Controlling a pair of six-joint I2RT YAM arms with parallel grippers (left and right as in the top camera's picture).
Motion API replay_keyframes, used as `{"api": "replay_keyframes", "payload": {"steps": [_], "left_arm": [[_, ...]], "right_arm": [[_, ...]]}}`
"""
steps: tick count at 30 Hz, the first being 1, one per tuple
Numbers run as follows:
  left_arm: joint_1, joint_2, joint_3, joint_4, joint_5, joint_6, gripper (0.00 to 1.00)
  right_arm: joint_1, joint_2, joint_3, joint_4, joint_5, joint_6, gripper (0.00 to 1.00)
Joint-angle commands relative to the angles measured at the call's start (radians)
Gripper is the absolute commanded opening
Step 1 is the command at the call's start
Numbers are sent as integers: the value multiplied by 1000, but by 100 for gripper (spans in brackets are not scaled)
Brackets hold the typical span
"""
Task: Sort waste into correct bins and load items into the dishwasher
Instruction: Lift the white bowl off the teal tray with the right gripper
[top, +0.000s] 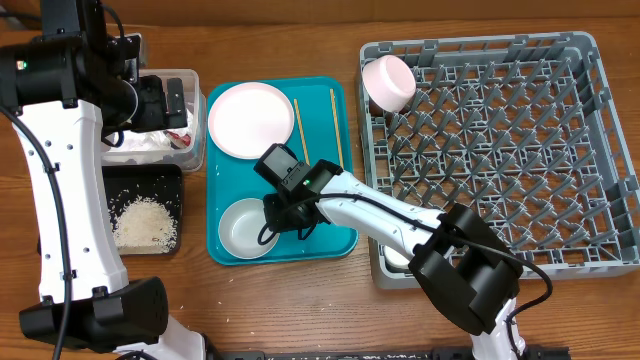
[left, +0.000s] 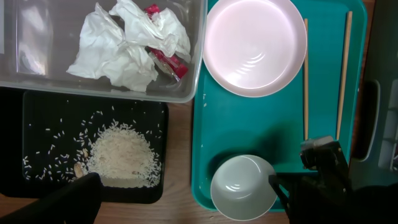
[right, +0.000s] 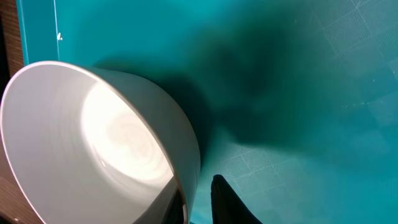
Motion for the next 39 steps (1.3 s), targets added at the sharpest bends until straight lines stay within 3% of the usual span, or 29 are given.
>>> {"api": "replay_keyframes", "payload": {"steps": [1, 15, 25, 39], "left_arm": [[1, -20, 16, 4, 11, 13, 100], [1, -20, 16, 4, 11, 13, 100], [1, -20, 16, 4, 11, 13, 100], [1, -20, 16, 4, 11, 13, 100]], "right_arm": [[4, 10, -6, 3, 21, 4, 18], [4, 12, -6, 5, 37, 4, 23], [4, 19, -6, 8, 36, 4, 4], [-43, 17, 21, -50, 68, 3, 4]]}}
